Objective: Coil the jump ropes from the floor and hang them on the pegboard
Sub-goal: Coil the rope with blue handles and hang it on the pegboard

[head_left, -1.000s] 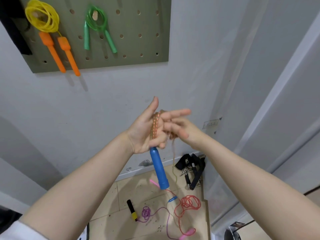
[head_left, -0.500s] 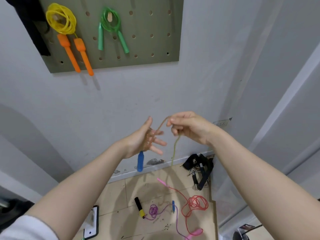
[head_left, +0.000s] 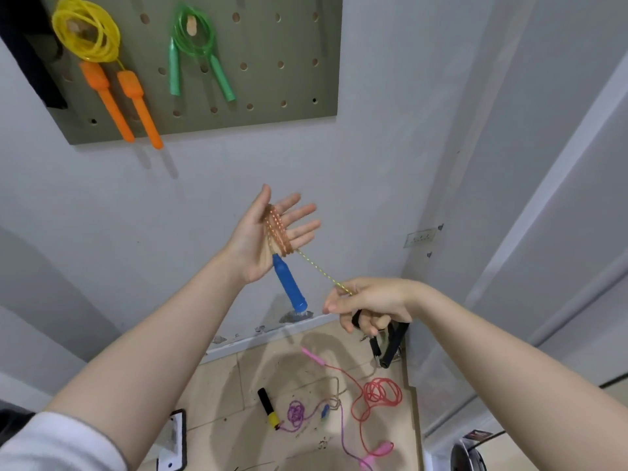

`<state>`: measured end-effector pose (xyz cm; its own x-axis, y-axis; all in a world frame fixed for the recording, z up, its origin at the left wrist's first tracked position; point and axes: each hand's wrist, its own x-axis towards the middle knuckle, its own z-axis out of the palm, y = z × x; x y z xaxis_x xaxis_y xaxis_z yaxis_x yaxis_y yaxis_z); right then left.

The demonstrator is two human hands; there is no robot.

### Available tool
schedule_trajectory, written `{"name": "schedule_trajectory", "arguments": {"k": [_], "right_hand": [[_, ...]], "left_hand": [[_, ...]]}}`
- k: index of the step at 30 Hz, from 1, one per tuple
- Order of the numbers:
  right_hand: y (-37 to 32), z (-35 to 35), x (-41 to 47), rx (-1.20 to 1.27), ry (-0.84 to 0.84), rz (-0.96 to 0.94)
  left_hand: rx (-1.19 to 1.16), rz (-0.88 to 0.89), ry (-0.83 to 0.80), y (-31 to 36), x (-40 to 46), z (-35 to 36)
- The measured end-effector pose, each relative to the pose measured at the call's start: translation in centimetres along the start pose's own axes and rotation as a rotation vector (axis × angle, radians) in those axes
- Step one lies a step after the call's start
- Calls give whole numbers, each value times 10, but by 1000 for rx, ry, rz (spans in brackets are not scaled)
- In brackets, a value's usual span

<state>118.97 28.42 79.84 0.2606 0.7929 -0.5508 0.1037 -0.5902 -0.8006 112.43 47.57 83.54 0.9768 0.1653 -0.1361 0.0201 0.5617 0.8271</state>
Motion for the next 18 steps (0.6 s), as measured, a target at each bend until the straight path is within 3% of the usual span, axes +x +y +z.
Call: {"name": "schedule_trajectory", "arguments": {"k": [3,7,10,13,15,18], "right_hand": [[-5,-12,-18,51,-101,12],[-18,-30,-32,216,-149,-288],[-23,-39,-35,437,-16,-553],[-27,-49,-32,726,305,-647],[-24,-58,-26,725,542,-609],[-7,-65,-15,476,779,-465]], "left_hand": [[261,-27,311,-16,19,-23],[621,-212,379,-50,27,-40],[683,-279,205,-65,21,-21],[587,-311,-131,-67,8,15],[527,-325,-348,-63,2,36],[370,-223,-662,-56,-6,56]]}}
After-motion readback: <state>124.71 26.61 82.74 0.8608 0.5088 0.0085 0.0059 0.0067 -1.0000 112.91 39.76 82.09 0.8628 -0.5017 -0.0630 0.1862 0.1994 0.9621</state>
